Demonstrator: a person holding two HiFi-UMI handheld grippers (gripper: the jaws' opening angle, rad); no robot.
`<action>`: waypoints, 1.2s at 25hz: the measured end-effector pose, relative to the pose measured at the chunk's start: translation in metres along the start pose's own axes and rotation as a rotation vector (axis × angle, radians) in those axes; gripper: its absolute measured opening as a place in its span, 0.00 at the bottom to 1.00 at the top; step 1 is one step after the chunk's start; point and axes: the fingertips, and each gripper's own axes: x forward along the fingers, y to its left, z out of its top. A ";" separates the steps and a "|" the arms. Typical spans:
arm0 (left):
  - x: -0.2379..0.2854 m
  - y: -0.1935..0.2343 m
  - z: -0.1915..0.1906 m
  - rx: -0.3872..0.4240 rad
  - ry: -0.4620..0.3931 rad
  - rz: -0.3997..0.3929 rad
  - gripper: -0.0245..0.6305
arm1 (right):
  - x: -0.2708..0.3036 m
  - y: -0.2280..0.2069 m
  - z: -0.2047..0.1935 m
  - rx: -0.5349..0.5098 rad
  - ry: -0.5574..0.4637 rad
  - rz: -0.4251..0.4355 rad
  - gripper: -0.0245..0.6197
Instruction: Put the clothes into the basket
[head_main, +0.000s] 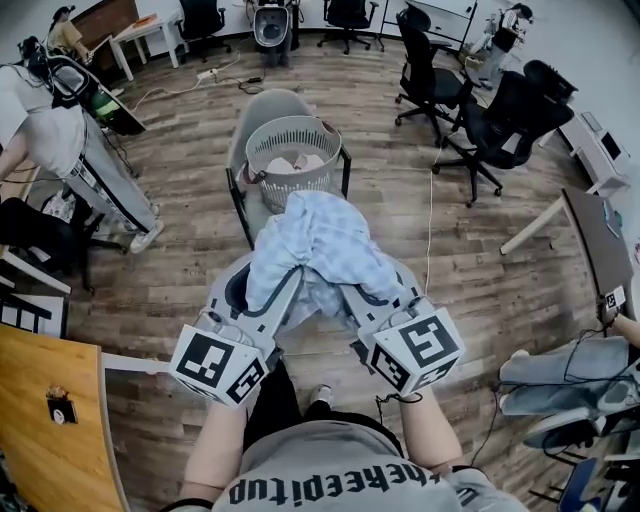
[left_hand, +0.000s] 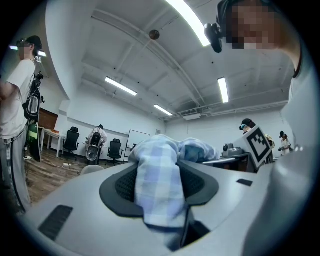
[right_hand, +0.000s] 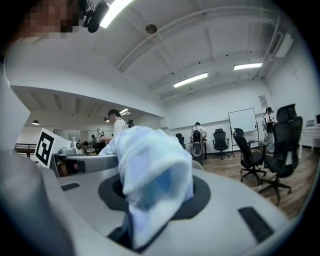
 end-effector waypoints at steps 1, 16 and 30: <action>0.005 0.004 0.001 0.000 0.000 -0.008 0.34 | 0.005 -0.003 0.001 0.000 0.000 -0.007 0.27; 0.068 0.118 0.022 0.001 0.009 -0.113 0.34 | 0.124 -0.031 0.024 0.009 -0.014 -0.126 0.27; 0.100 0.193 0.026 -0.005 0.032 -0.206 0.33 | 0.199 -0.038 0.028 0.026 -0.015 -0.221 0.27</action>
